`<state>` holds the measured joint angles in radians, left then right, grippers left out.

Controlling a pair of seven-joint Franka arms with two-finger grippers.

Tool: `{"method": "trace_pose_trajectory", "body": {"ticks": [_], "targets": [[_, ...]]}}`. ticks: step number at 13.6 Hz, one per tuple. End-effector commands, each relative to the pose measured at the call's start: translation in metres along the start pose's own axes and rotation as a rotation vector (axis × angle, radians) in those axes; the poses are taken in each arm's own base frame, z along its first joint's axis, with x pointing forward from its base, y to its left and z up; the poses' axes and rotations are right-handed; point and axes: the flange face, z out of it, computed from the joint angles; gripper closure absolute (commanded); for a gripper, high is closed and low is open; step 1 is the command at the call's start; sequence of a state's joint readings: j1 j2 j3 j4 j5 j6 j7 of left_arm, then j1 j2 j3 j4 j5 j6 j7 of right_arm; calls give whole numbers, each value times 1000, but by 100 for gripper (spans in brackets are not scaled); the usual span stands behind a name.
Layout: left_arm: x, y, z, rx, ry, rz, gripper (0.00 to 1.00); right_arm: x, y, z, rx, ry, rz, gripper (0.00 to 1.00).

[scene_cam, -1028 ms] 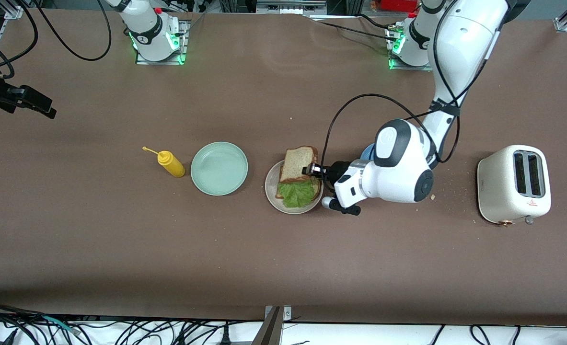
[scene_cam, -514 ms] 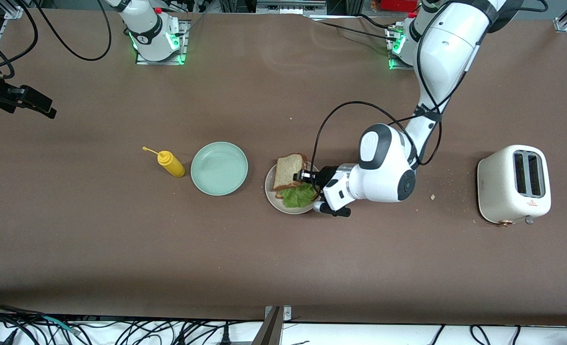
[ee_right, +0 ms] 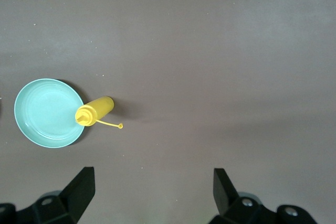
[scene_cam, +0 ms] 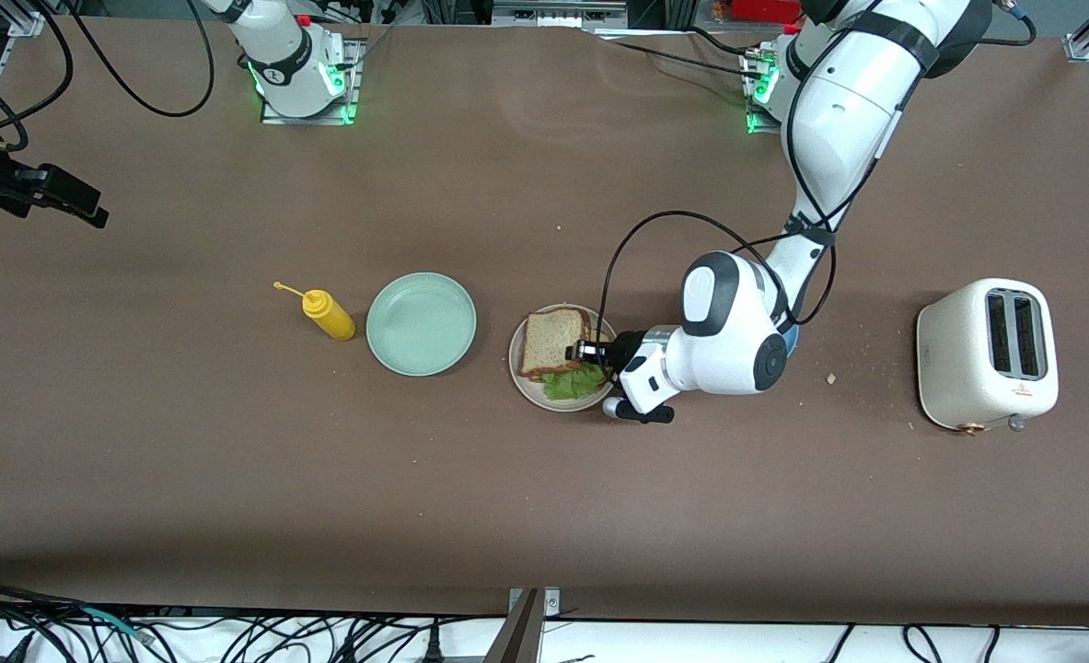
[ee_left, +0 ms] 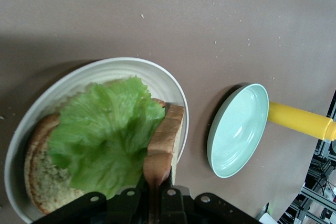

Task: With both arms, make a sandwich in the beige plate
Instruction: 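Lower the toast onto the lettuce and open the left gripper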

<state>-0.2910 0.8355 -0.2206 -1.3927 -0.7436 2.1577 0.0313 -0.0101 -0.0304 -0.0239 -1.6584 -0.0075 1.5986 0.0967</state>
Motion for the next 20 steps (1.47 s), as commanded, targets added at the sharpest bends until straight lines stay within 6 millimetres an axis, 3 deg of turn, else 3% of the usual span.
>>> {"method": "trace_pose_trajectory", "body": {"ticks": [1, 3, 5, 12, 16, 18, 20], "targets": [[9, -7, -3, -15, 15, -1, 74, 3, 0, -4, 10, 1, -9, 0], [14, -23, -1, -1, 20, -8, 28, 3, 0, -4, 10, -1, -9, 0], [18, -24, -4, 2, 52, -6, 1, 3, 0, -4, 12, -1, -9, 0], [27, -41, -25, 1, 81, -28, 1, 3, -2, -3, 25, -3, -9, 0], [38, -64, -58, 37, 136, -55, 1, 3, -1, -3, 24, -5, -9, 0], [44, -81, -84, 84, 169, -64, 1, 3, -3, -3, 24, -5, -9, 0], [42, -81, -109, 191, 183, -13, 0, 3, -2, -3, 25, -6, -11, 0]]}}
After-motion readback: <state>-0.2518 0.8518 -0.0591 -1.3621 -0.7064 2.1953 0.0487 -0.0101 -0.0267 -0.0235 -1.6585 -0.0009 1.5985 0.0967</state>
